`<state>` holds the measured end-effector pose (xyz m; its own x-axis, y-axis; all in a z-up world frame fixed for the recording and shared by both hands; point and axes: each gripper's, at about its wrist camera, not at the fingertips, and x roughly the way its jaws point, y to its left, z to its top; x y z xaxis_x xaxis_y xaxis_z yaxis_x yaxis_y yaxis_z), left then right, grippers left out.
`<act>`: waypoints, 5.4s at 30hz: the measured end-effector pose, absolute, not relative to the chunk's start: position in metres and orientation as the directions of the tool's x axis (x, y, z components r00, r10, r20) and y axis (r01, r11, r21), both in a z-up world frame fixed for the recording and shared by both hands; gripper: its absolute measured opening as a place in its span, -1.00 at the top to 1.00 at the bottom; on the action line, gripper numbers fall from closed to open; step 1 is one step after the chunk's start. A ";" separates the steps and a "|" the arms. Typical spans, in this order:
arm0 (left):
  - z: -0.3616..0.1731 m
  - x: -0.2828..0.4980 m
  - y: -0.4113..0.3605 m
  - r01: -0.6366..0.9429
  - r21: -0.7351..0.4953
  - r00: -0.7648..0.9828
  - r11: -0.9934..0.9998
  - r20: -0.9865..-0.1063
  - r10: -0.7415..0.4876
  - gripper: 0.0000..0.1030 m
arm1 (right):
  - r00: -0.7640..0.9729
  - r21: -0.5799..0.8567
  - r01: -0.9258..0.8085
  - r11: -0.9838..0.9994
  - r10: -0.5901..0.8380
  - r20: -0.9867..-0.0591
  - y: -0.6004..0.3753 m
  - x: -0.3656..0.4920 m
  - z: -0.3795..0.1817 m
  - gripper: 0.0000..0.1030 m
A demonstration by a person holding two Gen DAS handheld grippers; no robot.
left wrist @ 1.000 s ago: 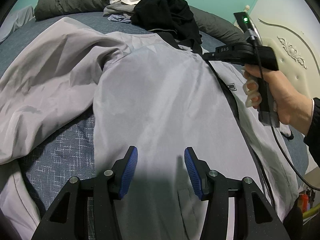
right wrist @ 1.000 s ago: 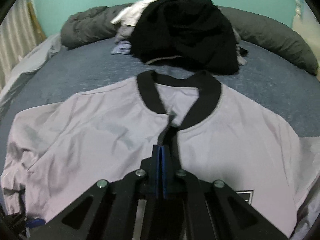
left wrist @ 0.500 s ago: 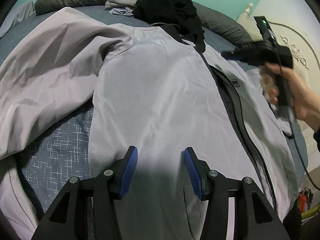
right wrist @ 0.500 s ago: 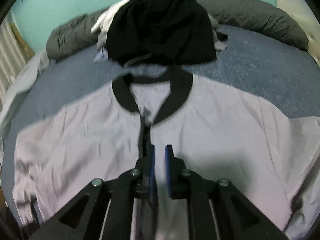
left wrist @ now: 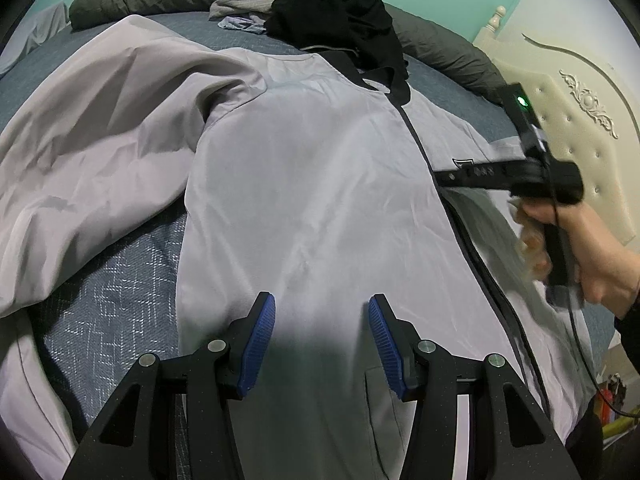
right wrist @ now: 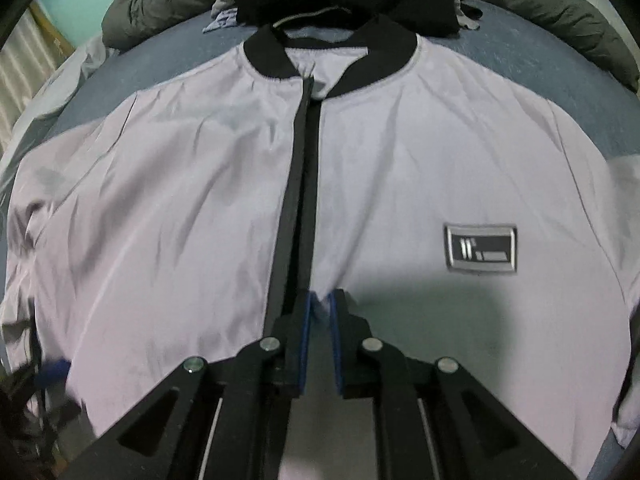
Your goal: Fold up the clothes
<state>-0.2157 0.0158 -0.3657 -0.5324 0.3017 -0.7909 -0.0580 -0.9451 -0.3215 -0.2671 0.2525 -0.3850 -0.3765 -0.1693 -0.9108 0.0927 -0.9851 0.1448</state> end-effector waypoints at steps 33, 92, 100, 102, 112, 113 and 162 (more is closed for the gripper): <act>-0.364 -0.214 0.015 -0.054 -0.315 -0.531 -0.948 -0.795 0.294 -0.03 | -0.359 0.180 0.027 -0.983 -0.177 -0.916 0.238 -0.267 -0.382 0.95; -0.257 -0.125 0.068 -0.039 -0.173 -0.452 -0.984 -0.875 0.171 -0.24 | -0.623 0.471 -0.521 -0.711 -0.061 -0.780 0.681 -0.014 -0.357 0.75; -0.249 -0.122 0.065 -0.044 -0.179 -0.474 -0.983 -0.862 0.178 -0.24 | -0.679 0.386 -0.511 -0.768 0.086 -0.729 0.710 0.012 -0.291 0.83; -0.246 -0.120 0.063 -0.041 -0.181 -0.480 -0.983 -0.859 0.179 -0.24 | -0.681 0.369 -0.526 -0.767 0.120 -0.722 0.722 0.021 -0.276 0.83; -0.241 -0.113 0.058 -0.034 -0.187 -0.489 -0.982 -0.854 0.179 -0.24 | -0.653 0.294 -0.596 -0.748 0.238 -0.719 0.775 0.053 -0.227 0.83; -0.241 -0.112 0.058 -0.034 -0.186 -0.488 -0.982 -0.854 0.178 -0.24 | -0.647 0.286 -0.600 -0.747 0.243 -0.722 0.779 0.055 -0.225 0.83; -0.357 -0.039 -0.186 0.242 -0.339 -0.403 -0.909 -0.888 0.224 0.68 | -0.628 0.340 -0.340 -0.877 -0.057 -0.776 0.494 0.047 -0.211 0.46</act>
